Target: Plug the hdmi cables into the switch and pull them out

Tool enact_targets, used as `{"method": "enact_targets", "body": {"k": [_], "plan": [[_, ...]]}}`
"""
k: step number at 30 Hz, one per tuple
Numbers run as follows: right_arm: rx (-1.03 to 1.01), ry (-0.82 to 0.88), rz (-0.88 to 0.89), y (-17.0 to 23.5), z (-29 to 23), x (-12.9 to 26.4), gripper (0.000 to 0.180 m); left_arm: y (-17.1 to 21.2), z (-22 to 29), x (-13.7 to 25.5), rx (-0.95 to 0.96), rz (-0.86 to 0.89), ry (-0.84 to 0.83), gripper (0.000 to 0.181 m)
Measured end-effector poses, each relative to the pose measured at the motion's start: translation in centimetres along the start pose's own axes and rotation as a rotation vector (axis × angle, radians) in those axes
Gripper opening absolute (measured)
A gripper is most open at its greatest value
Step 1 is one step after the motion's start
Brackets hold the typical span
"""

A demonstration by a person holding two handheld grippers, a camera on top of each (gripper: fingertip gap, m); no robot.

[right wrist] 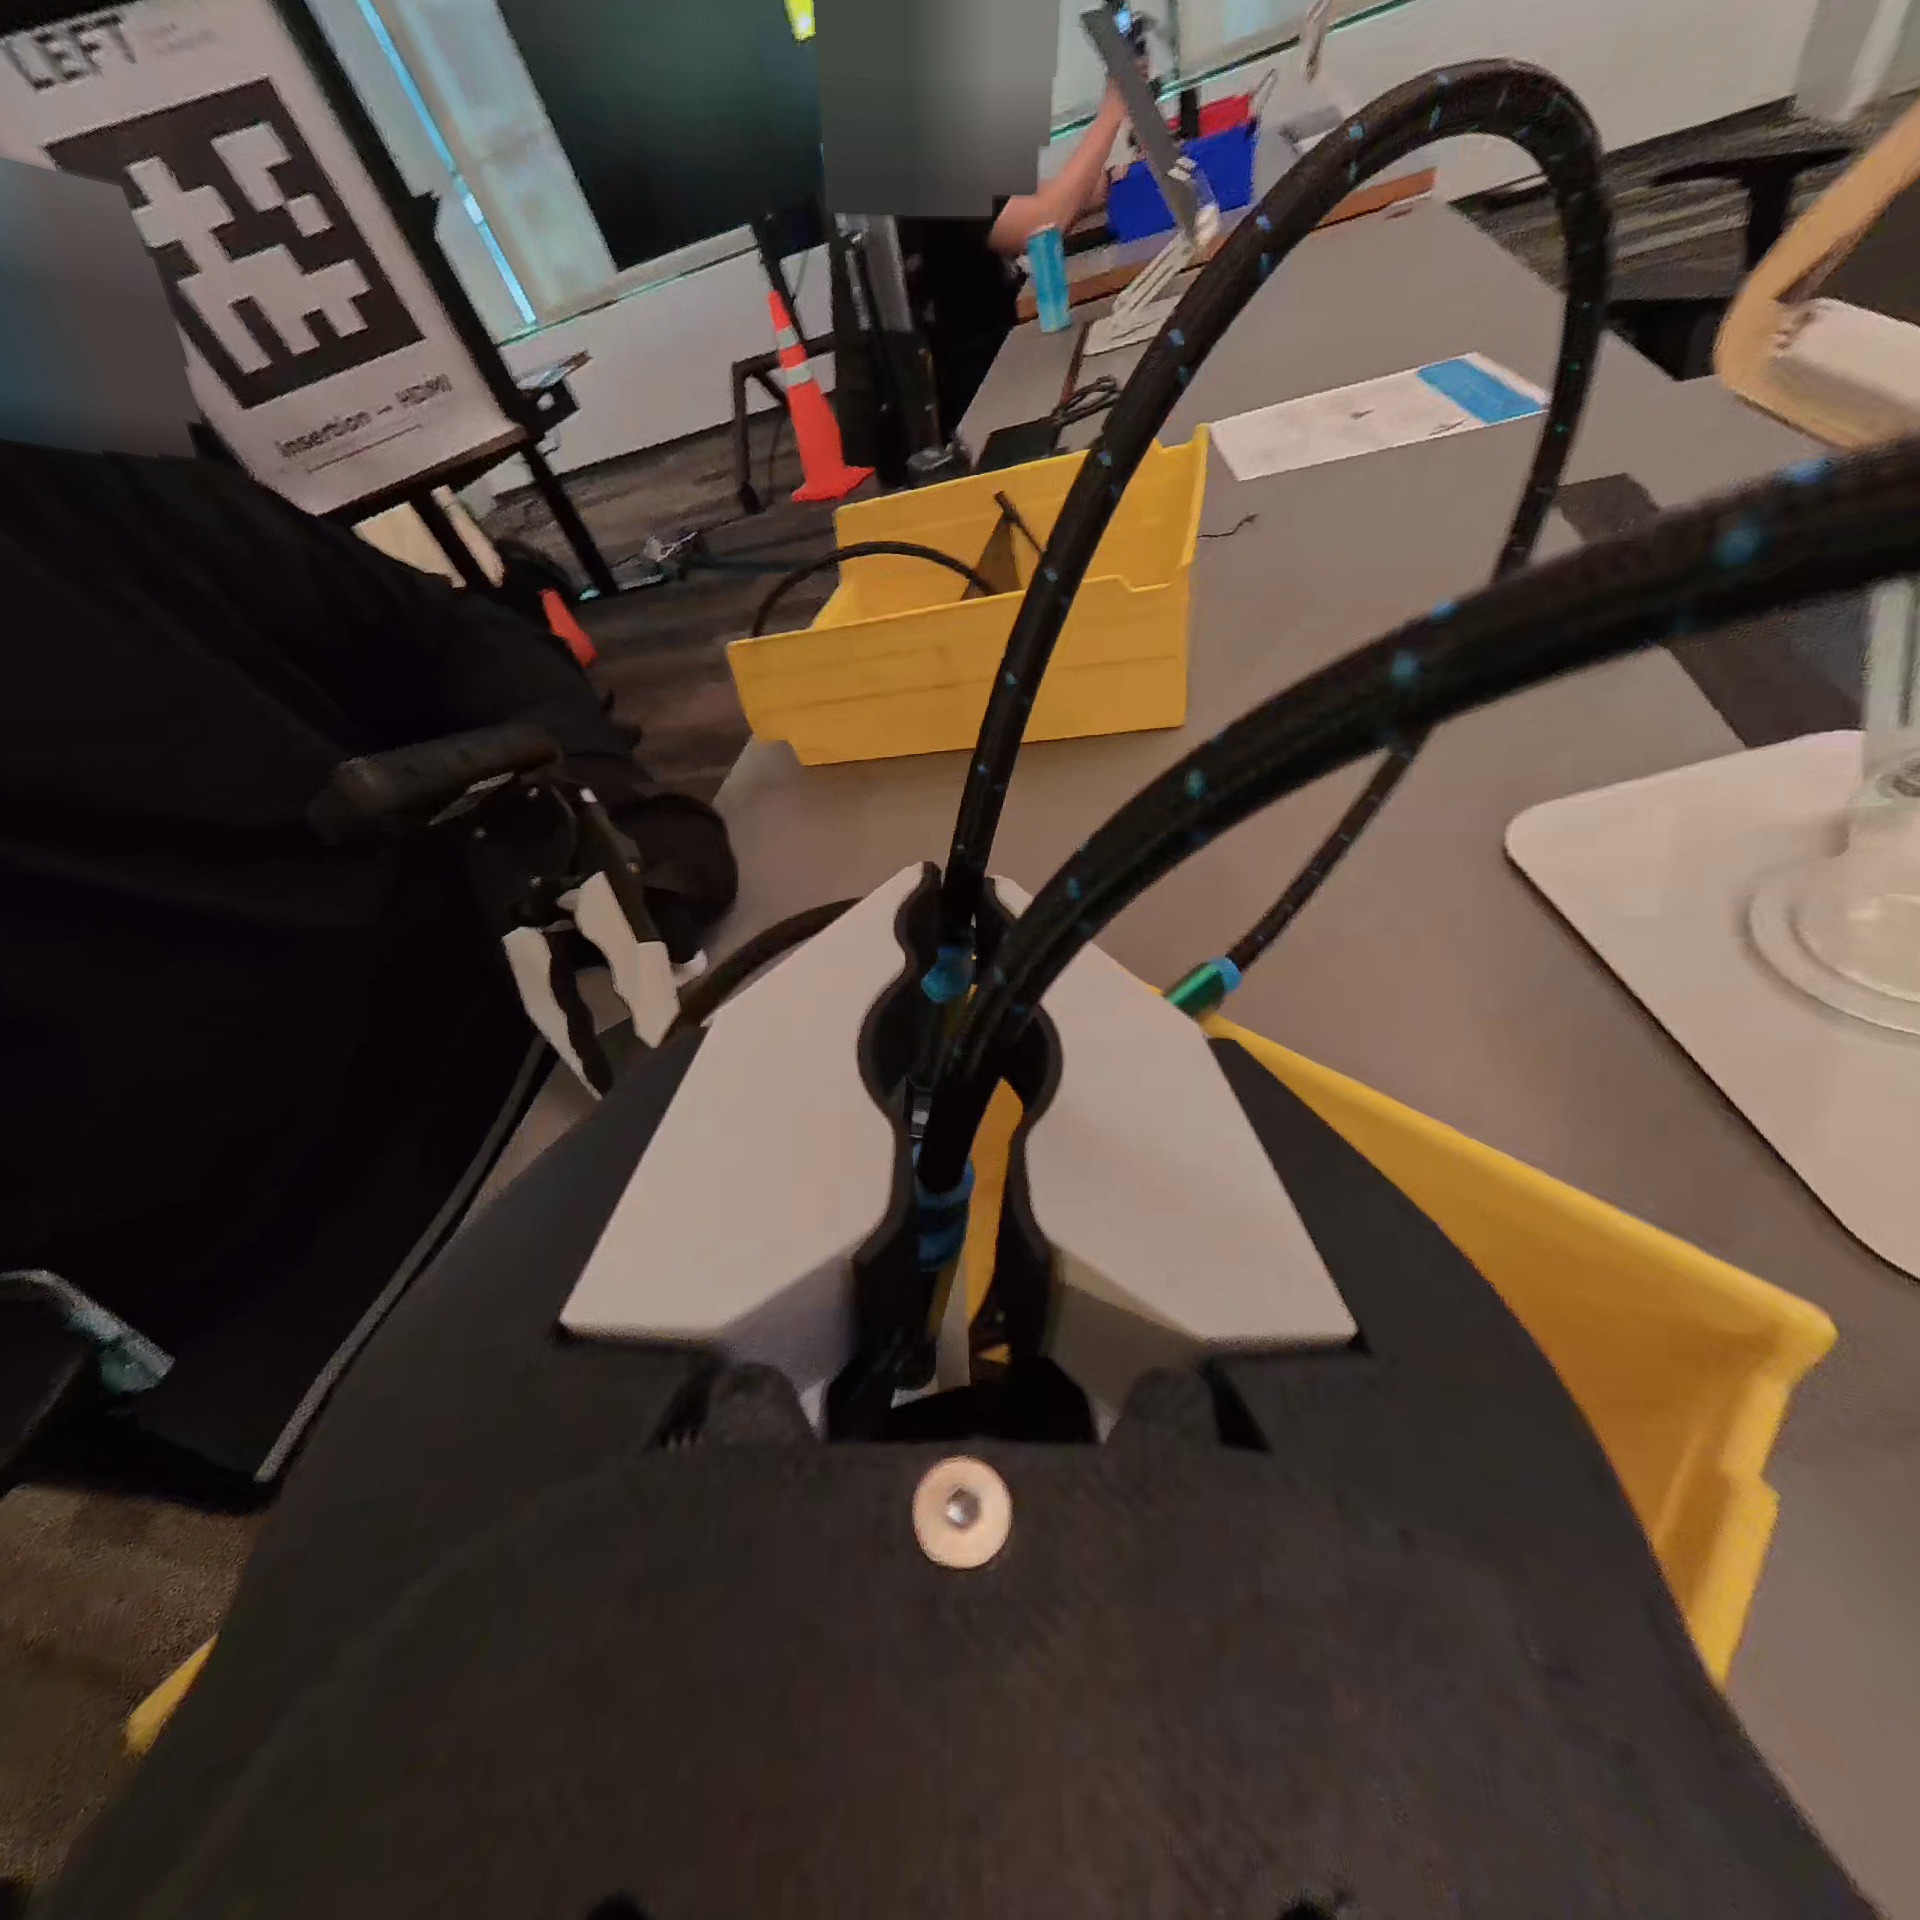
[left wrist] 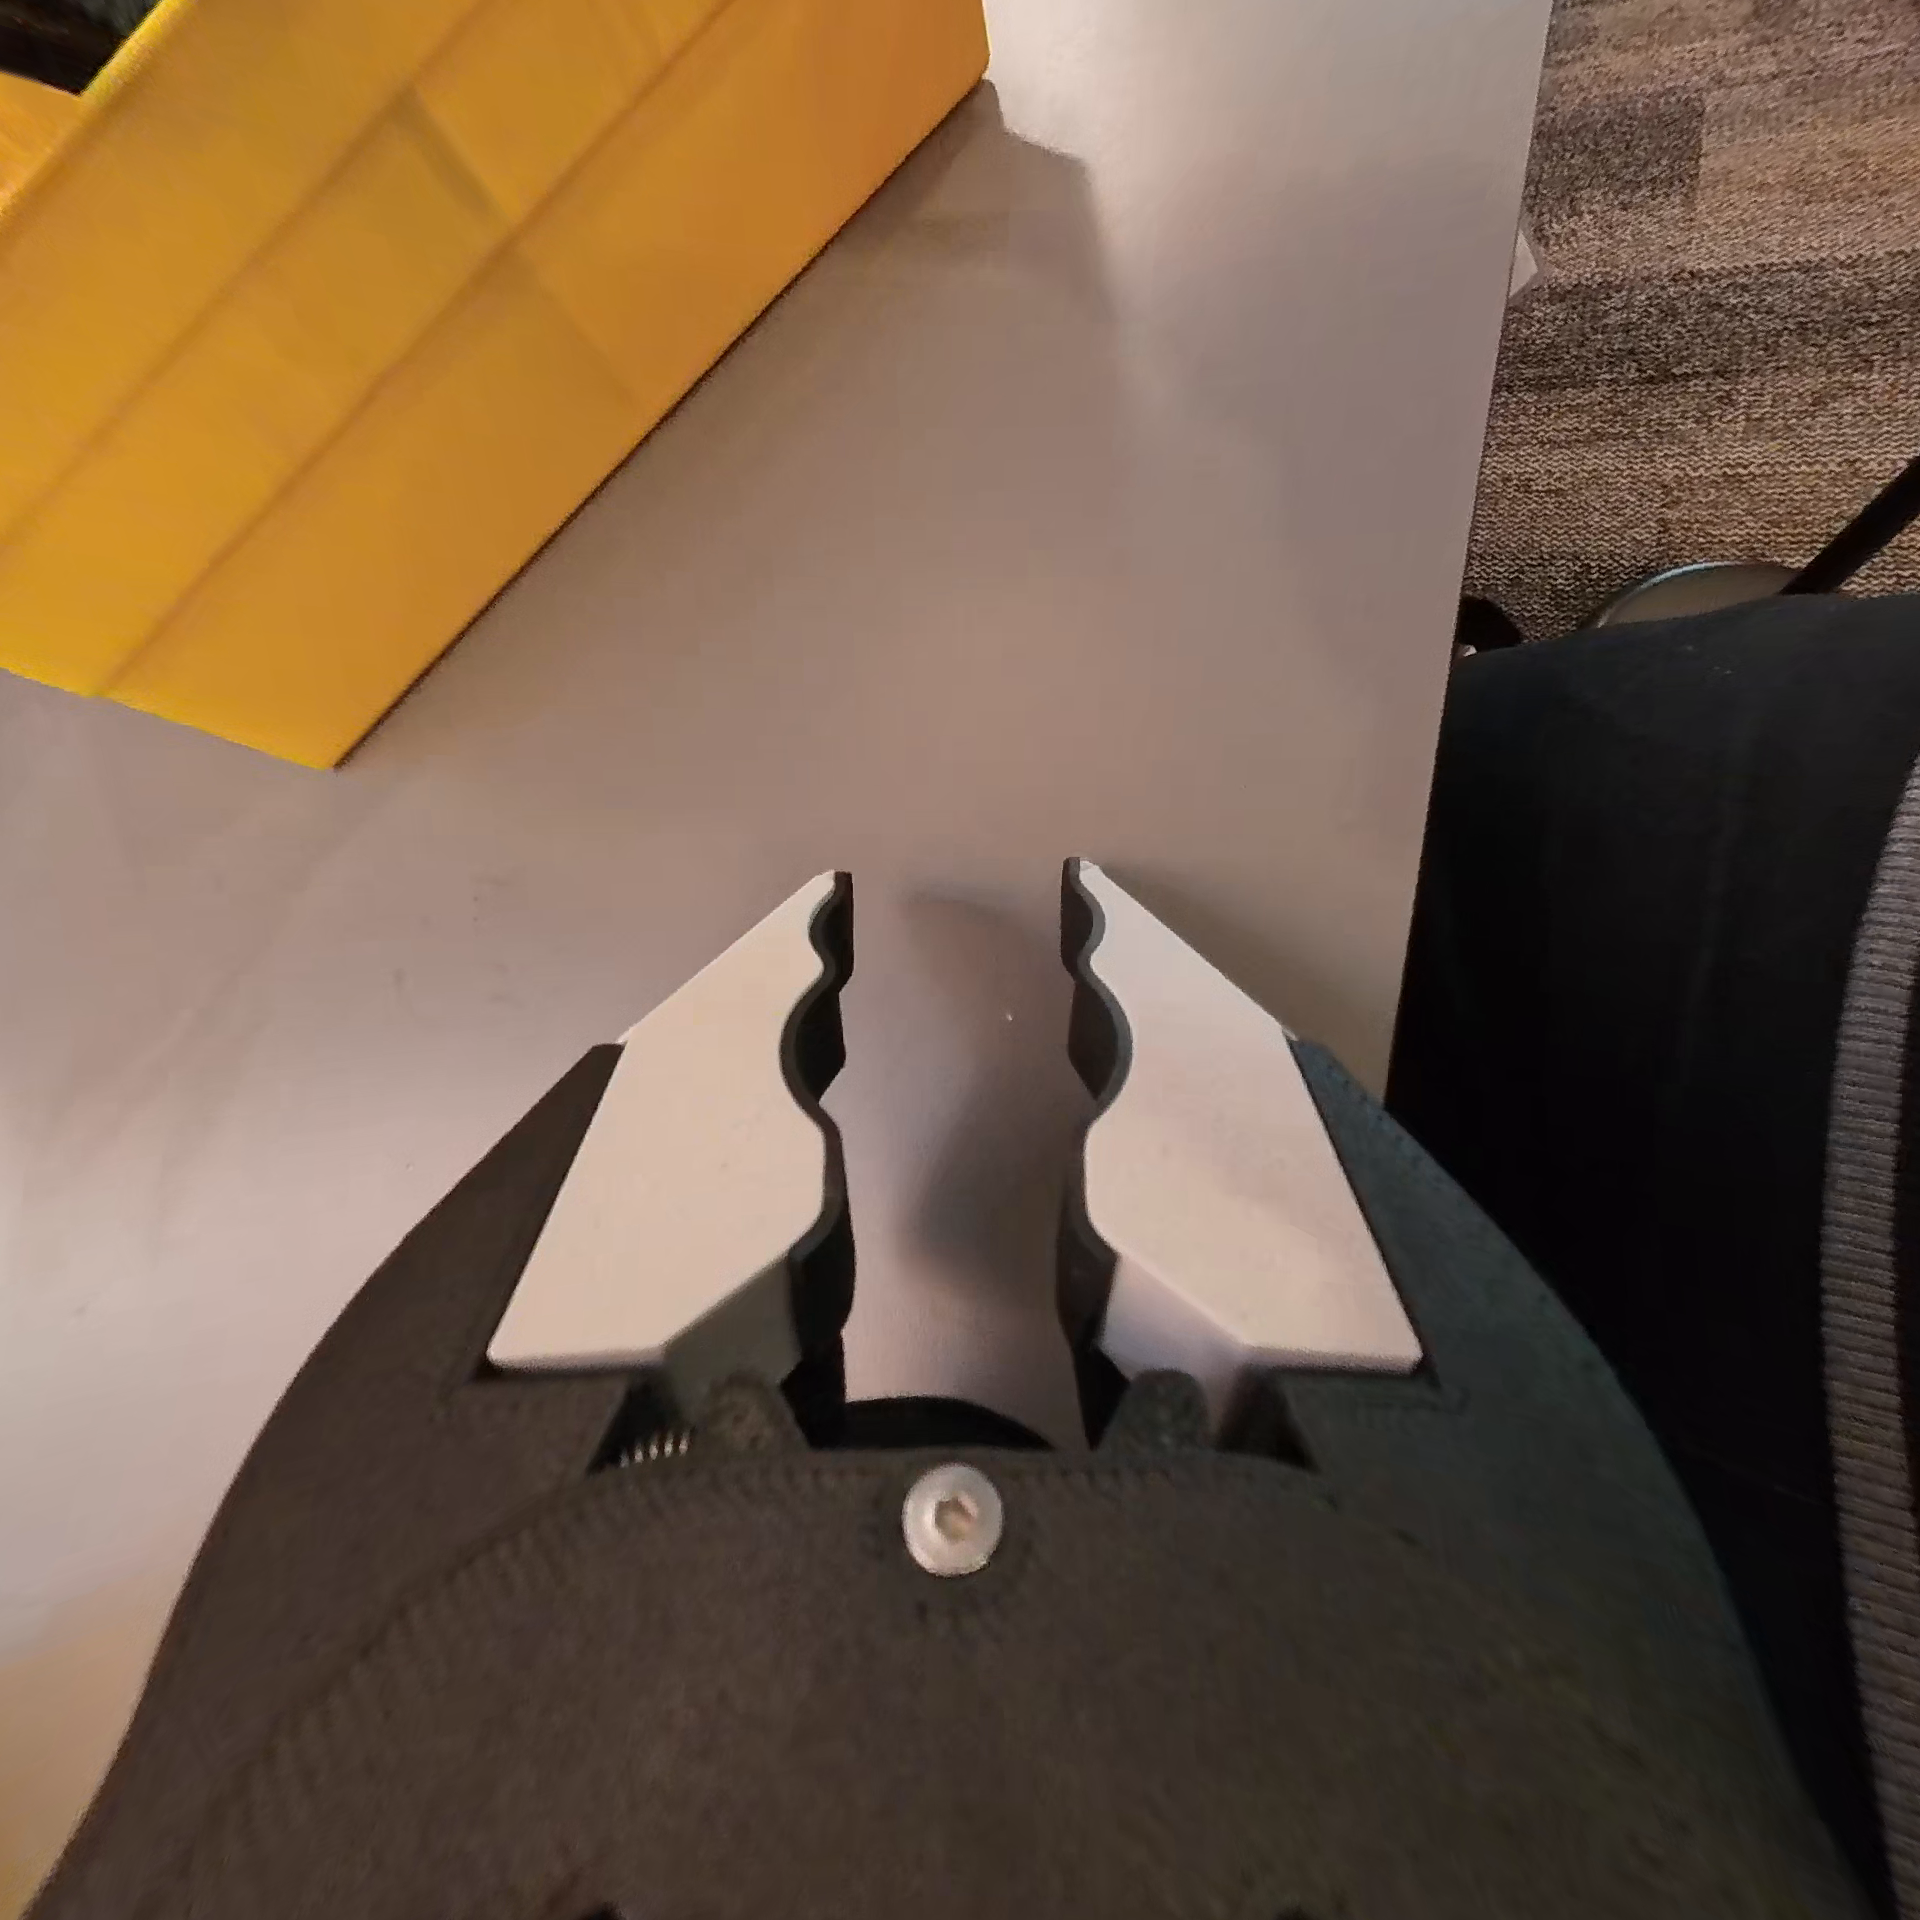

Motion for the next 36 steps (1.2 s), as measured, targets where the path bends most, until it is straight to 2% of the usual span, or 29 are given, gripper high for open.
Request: {"method": "enact_targets", "body": {"k": [3, 10, 16, 20, 21, 26, 30, 36], "plan": [[-0.044, 0.07, 0.062, 1.3, 0.8, 0.5, 0.004, 0.0, 0.0, 0.0, -0.005, 0.001, 0.0, 0.037], [-0.233, 0.407, 0.026, 5.4, 3.2, 2.7, 0.005, 0.0, 0.2, 0.1, -0.018, 0.005, -0.011, 0.037], [-0.386, 0.511, 0.062, 7.1, 3.5, 5.1, 0.004, 0.0, 0.2, 0.0, -0.016, 0.005, -0.005, 0.037], [-0.494, 0.538, -0.076, 9.6, 4.3, 4.4, 0.005, 0.0, 0.1, 0.0, -0.015, 0.004, -0.006, 0.037], [-0.508, 0.551, -0.063, 9.6, 4.3, 4.7, 0.004, 0.0, 0.1, 0.0, -0.015, 0.004, -0.008, 0.037], [-0.596, 0.721, -0.171, 10.6, 4.6, 5.4, 0.008, 0.0, 0.1, 0.0, -0.013, 0.004, -0.003, 0.037], [-0.713, 0.899, -0.099, 12.3, 4.3, 9.0, 0.008, 0.0, 0.2, 0.1, -0.02, 0.006, -0.011, 0.037], [-0.97, 1.299, 0.163, 17.5, -0.4, 17.9, 0.006, 0.0, 0.2, 0.1, -0.018, 0.006, -0.007, 0.037]]}}
Point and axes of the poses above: each gripper's, where its closed fingertips meet, x back along the fingers, y out of its underside, z = x × y across the jaws, the point moved 8 cm from there along x, back along the fingers, and after that the axes turned 11 degrees about -z, right-handed, at the moved point
